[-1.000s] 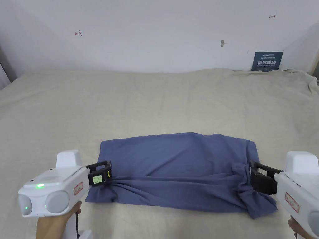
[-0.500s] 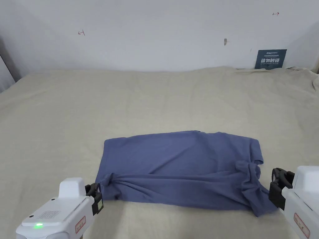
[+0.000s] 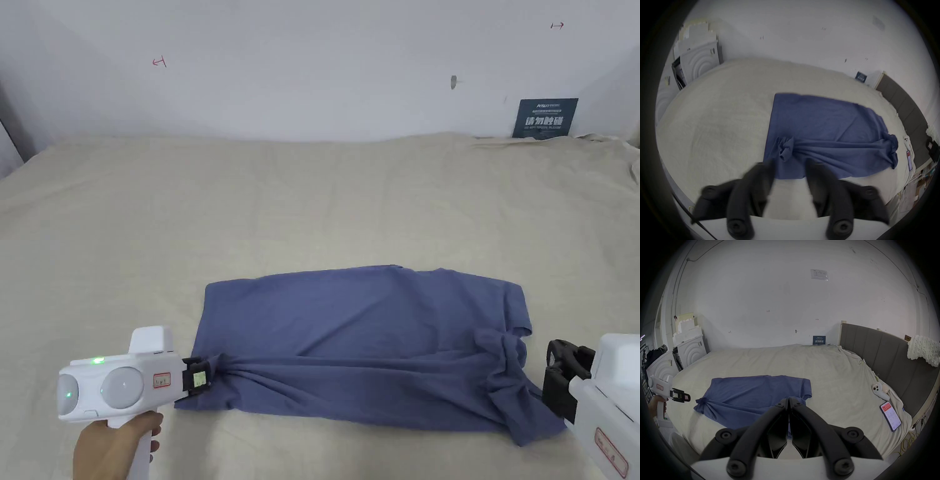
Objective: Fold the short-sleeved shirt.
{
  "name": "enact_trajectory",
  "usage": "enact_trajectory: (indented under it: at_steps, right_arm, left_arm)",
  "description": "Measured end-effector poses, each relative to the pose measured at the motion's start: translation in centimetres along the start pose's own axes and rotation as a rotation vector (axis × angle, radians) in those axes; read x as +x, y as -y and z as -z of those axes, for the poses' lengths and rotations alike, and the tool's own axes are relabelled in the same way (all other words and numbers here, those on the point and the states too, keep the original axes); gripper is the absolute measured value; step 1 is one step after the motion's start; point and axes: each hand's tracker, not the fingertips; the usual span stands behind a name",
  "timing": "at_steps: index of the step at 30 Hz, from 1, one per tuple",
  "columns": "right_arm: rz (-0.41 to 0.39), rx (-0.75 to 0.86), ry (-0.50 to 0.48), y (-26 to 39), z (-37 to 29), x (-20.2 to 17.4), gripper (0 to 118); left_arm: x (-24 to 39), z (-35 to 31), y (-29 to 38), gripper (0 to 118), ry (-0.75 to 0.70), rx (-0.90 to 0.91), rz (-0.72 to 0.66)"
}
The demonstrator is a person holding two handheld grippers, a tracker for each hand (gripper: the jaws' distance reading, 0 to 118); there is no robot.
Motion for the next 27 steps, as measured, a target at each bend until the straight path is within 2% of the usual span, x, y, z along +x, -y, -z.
enact_trajectory:
  at_steps: [1, 2, 8, 9, 10, 12, 13, 16, 19, 21, 22, 24, 27]
  right_arm:
    - [0.002, -0.006, 0.000, 0.1, 0.2, 0.0, 1]
    - [0.004, -0.012, 0.000, 0.2, 0.5, 0.0, 1]
    - [0.014, -0.048, 0.009, 0.8, 1.7, 0.3, 1]
    - [0.017, -0.054, 0.009, 1.0, 1.8, 0.4, 1]
    - [0.019, -0.060, 0.009, 1.0, 2.0, 0.5, 1]
    - [0.023, -0.069, 0.009, 1.2, 2.2, 0.6, 1]
    - [0.025, -0.075, 0.010, 1.4, 2.3, 0.7, 1]
    - [0.038, -0.094, 0.012, 1.7, 2.9, 1.1, 1]
    - [0.064, -0.133, 0.021, 2.1, 4.0, 1.9, 1]
    - [0.071, -0.207, 0.045, 2.6, 5.4, 2.4, 1]
    - [0.072, -0.236, 0.045, 2.8, 6.1, 2.5, 4]
    - [0.086, -0.267, 0.054, 3.8, 7.8, 3.0, 19]
    - [0.091, -0.370, 0.034, 5.0, 10.7, 3.3, 72]
  left_arm:
    - [-0.2, 0.9, -0.2, 67, -0.012, -0.034, 0.004]
    - [-0.3, 1.8, -0.3, 70, -0.017, -0.042, 0.012]
    - [-1.1, 6.5, 0.0, 68, -0.077, -0.168, 0.010]
    - [-1.1, 6.9, 0.2, 63, -0.084, -0.181, 0.010]
    - [-1.0, 7.0, 0.4, 46, -0.085, -0.191, 0.015]
    - [-0.7, 6.9, 1.1, 26, -0.078, -0.191, 0.031]
    - [-0.4, 6.6, 1.3, 12, -0.081, -0.169, 0.054]
    - [0.2, 6.3, 1.1, 3, -0.060, -0.164, 0.067]
    - [0.3, 5.6, 1.1, 3, -0.062, -0.130, 0.108]
    - [0.0, 4.7, 0.8, 3, -0.035, -0.086, 0.081]
    - [-0.1, 4.3, 0.6, 3, -0.029, -0.071, 0.068]
    - [-0.5, 3.6, 0.3, 3, -0.012, -0.058, 0.054]
    - [-0.3, 2.3, 0.0, 3, 0.003, -0.042, 0.052]
